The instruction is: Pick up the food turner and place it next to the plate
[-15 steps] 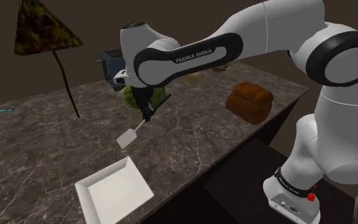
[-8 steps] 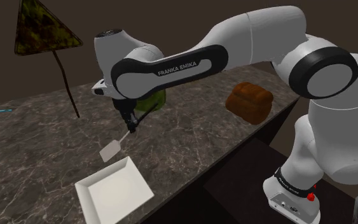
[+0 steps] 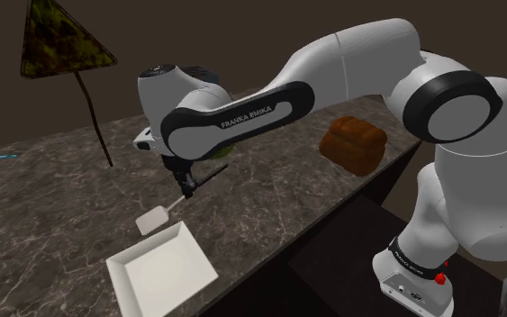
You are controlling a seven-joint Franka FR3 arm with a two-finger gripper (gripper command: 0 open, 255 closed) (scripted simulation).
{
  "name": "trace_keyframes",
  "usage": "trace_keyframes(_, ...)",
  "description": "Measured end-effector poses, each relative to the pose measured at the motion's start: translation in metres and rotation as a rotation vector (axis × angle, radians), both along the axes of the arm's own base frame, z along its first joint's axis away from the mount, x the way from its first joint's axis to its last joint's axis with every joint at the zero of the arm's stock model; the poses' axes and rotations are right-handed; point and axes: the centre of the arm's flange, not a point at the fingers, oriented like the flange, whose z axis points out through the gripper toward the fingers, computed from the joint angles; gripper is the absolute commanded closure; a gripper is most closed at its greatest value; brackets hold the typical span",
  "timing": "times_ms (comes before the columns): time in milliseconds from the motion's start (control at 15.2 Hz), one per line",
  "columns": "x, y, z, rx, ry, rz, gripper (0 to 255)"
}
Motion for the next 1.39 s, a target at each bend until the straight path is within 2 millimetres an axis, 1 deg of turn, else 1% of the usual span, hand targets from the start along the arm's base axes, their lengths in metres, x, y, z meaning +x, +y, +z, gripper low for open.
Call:
trace_keyframes(198, 0.0, 0.001, -0.016, 0.0, 0.0, 0.0, 255)
trace_keyframes(330, 0.0, 0.001, -0.023, 0.0, 0.0, 0.0, 255)
trace_keyframes(726, 0.0, 0.001, -0.026, 0.0, 0.0, 0.0, 255)
trace_keyframes(792, 0.0, 0.001, -0.026, 0.0, 0.0, 0.0, 0)
trace_keyframes(1188, 0.0, 0.001, -0.026, 0.0, 0.0, 0.0, 0)
trace_keyframes(1254, 0.0, 0.0, -0.02, 0.0, 0.0, 0.0, 0)
trace_keyframes(1386, 0.001, 0.003, 0.002, 0.001, -0.001, 0.0, 0)
